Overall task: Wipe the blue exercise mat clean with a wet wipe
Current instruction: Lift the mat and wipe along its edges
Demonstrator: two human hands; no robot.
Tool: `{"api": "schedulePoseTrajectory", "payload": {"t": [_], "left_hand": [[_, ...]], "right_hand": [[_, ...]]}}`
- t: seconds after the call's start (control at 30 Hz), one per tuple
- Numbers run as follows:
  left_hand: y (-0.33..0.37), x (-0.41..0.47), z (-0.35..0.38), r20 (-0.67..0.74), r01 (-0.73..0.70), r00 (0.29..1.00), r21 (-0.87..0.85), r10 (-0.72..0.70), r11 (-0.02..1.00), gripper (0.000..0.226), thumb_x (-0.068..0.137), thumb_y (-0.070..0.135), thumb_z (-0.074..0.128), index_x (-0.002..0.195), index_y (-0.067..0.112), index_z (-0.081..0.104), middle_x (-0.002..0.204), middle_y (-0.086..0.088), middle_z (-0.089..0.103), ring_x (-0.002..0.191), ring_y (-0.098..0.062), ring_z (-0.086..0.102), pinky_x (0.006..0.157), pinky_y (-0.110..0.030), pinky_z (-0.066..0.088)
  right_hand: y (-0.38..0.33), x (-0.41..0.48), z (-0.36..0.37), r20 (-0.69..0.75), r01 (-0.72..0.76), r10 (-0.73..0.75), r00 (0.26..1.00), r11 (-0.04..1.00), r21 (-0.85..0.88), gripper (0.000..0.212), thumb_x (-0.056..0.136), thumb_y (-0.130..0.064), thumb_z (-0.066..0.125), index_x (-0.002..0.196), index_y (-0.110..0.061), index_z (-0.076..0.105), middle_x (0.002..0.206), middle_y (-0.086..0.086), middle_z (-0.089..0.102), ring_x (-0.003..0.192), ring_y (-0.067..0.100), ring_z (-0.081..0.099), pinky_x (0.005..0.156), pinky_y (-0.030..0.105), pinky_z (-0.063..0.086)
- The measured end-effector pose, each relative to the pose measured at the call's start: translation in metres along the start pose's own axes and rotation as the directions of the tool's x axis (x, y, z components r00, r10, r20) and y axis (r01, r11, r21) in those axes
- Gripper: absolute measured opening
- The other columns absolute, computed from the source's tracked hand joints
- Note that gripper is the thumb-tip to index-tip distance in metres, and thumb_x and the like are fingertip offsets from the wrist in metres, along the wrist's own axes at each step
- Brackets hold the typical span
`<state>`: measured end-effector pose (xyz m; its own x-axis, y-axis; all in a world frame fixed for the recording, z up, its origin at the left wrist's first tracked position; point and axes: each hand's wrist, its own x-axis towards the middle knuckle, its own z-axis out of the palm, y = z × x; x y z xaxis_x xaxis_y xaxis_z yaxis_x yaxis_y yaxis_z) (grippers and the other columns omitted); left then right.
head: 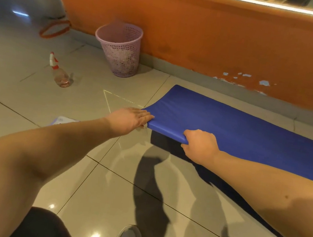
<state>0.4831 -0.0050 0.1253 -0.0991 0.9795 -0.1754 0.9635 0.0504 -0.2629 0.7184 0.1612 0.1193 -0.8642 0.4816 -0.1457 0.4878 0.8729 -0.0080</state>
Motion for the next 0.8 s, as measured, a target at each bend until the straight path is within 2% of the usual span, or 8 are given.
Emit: {"api": "schedulePoseTrajectory", "payload": {"t": [0.13,0.2,0.3,0.33,0.4,0.53,0.67,0.8], "left_hand": [[-0.019,-0.019,0.002,0.025,0.12,0.992,0.0,-0.12,0.993,0.069,0.099,0.005,0.05,0.159,0.018,0.018,0.162,-0.005,0.03,0.147,-0.021,0.034,0.12,-0.032,0.027],[-0.03,-0.031,-0.004,0.071,0.274,0.96,-0.056,-0.27,0.96,0.055,0.104,0.014,0.046,0.156,0.014,0.028,0.156,-0.009,0.041,0.139,-0.025,0.045,0.115,-0.033,0.035],[-0.048,-0.058,-0.021,0.15,0.538,0.839,-0.094,-0.523,0.837,0.039,0.107,0.033,0.042,0.139,0.013,0.051,0.126,-0.012,0.064,0.111,-0.03,0.064,0.089,-0.033,0.05],[-0.051,-0.065,-0.026,0.171,0.577,0.813,-0.102,-0.557,0.811,0.035,0.105,0.037,0.044,0.128,0.014,0.058,0.115,-0.01,0.068,0.102,-0.029,0.067,0.082,-0.032,0.051],[-0.045,-0.07,-0.033,0.204,0.63,0.775,-0.177,-0.598,0.756,0.03,0.102,0.038,0.048,0.113,0.015,0.064,0.103,-0.008,0.07,0.096,-0.029,0.067,0.079,-0.033,0.053],[-0.01,-0.048,-0.039,0.313,0.61,0.792,-0.349,-0.525,0.712,0.028,0.101,0.024,0.049,0.119,0.009,0.065,0.111,-0.01,0.067,0.103,-0.03,0.063,0.09,-0.038,0.053],[0.019,-0.028,-0.011,0.382,0.578,0.811,-0.408,-0.443,0.707,0.028,0.1,0.021,0.053,0.125,0.011,0.061,0.119,-0.009,0.065,0.108,-0.028,0.061,0.09,-0.036,0.051],[0.038,-0.013,0.027,0.518,0.603,0.776,-0.441,-0.36,0.665,0.033,0.103,0.019,0.046,0.13,0.006,0.059,0.128,-0.015,0.06,0.118,-0.032,0.057,0.093,-0.036,0.045]], "right_hand": [[-0.002,-0.001,0.001,0.01,0.007,-0.007,1.0,1.0,-0.009,0.014,0.1,-0.036,0.056,0.098,-0.023,0.053,0.088,-0.002,0.063,0.077,0.021,0.062,0.067,0.035,0.051],[-0.002,-0.002,-0.002,0.012,0.003,-0.003,1.0,1.0,-0.007,0.014,0.099,-0.036,0.057,0.1,-0.023,0.053,0.089,-0.002,0.062,0.078,0.021,0.061,0.067,0.034,0.05],[-0.006,-0.011,-0.006,0.011,-0.034,0.034,0.999,0.999,0.03,0.011,0.098,-0.029,0.057,0.098,-0.021,0.05,0.088,-0.002,0.059,0.076,0.02,0.059,0.064,0.033,0.045],[-0.009,-0.016,-0.005,0.029,-0.042,0.041,0.999,0.998,0.036,0.01,0.097,-0.026,0.056,0.097,-0.02,0.048,0.087,-0.002,0.057,0.075,0.021,0.056,0.061,0.032,0.041],[-0.02,-0.024,0.001,0.086,-0.025,0.025,0.996,1.0,0.002,0.01,0.096,-0.019,0.054,0.097,-0.019,0.043,0.084,-0.001,0.049,0.074,0.022,0.051,0.058,0.031,0.033],[-0.046,-0.027,0.02,0.244,0.022,0.004,0.97,0.994,-0.104,0.018,0.094,-0.008,0.055,0.105,-0.017,0.044,0.083,-0.001,0.044,0.081,0.024,0.05,0.062,0.033,0.035],[-0.063,-0.02,0.051,0.272,0.009,0.018,0.962,0.995,-0.095,0.028,0.094,-0.011,0.061,0.12,-0.016,0.05,0.114,0.006,0.06,0.104,0.027,0.059,0.072,0.035,0.037],[-0.071,-0.019,0.094,0.282,-0.006,0.022,0.959,0.998,-0.056,0.035,0.093,-0.015,0.065,0.124,-0.015,0.049,0.125,0.007,0.056,0.118,0.027,0.053,0.082,0.035,0.04]]}}
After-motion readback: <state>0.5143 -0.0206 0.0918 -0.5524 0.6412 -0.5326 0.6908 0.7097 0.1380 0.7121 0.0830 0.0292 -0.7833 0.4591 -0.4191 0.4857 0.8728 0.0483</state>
